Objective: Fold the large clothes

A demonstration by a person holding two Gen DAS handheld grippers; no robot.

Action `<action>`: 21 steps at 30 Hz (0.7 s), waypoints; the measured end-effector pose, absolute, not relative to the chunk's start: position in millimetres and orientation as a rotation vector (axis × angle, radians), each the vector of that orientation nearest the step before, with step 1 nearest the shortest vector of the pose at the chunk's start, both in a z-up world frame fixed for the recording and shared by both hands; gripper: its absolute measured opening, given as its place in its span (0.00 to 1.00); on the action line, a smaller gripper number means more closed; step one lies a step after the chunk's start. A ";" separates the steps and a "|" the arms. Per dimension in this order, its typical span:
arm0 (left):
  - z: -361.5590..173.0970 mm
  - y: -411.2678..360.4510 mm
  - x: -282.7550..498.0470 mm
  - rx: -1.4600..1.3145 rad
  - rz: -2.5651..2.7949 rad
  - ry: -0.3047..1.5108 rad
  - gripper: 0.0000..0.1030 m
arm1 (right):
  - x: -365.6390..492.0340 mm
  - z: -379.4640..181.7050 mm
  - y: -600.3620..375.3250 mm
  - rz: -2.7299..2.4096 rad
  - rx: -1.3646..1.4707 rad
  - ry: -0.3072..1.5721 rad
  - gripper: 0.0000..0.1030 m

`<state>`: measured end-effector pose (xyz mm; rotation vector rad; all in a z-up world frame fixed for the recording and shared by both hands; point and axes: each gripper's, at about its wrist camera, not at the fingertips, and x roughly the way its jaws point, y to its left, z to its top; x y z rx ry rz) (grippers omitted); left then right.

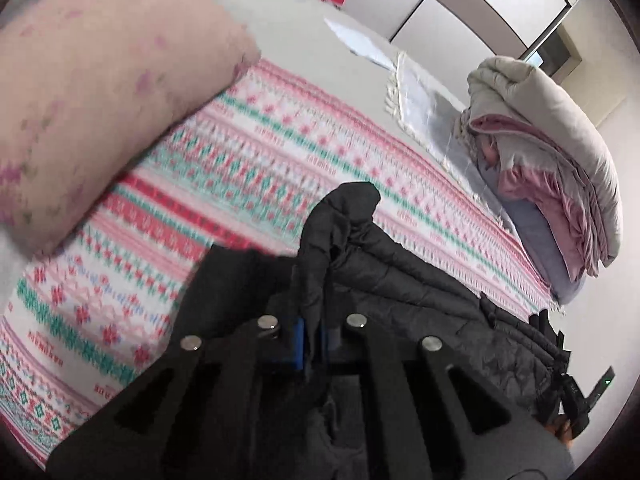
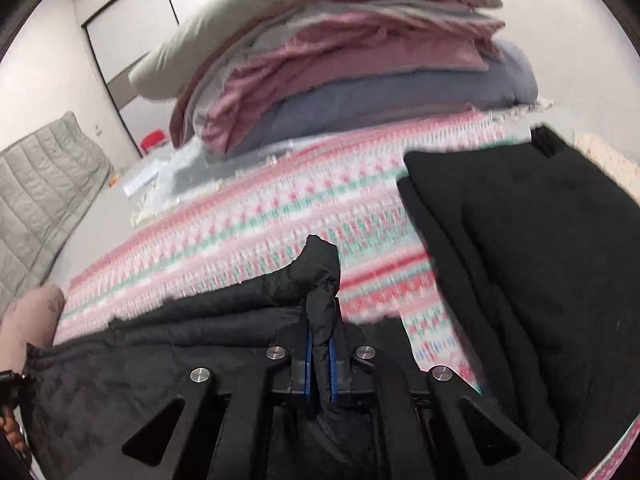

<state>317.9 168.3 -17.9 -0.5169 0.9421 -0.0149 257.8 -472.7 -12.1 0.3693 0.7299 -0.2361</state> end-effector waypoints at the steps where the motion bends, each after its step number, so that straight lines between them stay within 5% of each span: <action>1: -17.6 164.9 322.8 -0.498 0.002 0.934 0.06 | 262.1 -9.0 -472.4 -0.249 0.370 0.713 0.05; 11: -82.6 142.4 344.8 -0.369 0.080 0.991 0.12 | 294.2 -97.9 -493.3 -0.346 0.466 0.893 0.06; 21: -63.2 159.6 331.8 -0.465 0.080 1.021 0.23 | 270.8 -71.1 -499.0 -0.315 0.601 0.875 0.21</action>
